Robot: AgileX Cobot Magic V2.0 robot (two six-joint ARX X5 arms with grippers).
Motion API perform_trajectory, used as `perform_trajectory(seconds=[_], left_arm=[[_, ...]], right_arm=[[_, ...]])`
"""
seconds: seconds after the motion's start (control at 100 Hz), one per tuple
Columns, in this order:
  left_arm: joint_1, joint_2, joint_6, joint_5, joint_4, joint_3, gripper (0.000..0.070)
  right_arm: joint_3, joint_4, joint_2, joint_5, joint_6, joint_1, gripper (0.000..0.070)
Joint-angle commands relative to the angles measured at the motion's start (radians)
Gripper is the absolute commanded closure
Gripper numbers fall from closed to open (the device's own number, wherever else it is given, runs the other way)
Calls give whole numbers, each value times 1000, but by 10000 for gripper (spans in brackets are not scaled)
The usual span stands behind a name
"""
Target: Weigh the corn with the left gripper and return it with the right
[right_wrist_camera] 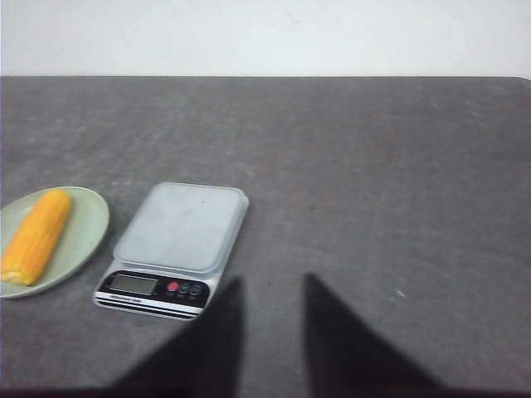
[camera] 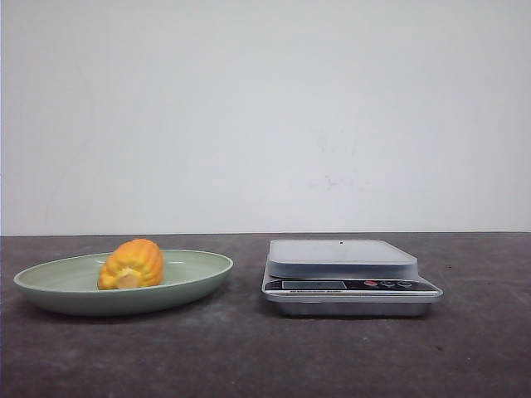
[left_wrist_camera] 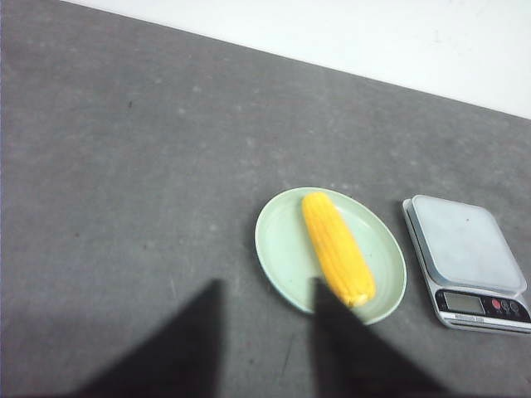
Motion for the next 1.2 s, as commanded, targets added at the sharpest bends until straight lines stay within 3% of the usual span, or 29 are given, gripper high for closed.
perform_trajectory(seconds=[0.0, 0.39, 1.03, 1.19], left_arm=[[-2, 2, 26, 10, 41, 10, 694], [-2, 5, 67, 13, 286, -3, 682], [5, 4, 69, 7, 293, -9, 681], [128, -44, 138, 29, 495, -171, 681]], right_arm=[[10, 21, -3, 5, 12, 8, 688], [10, 157, -3, 4, -33, 9, 688], [11, 157, -3, 5, -32, 9, 688], [11, 157, -3, 5, -32, 9, 688]])
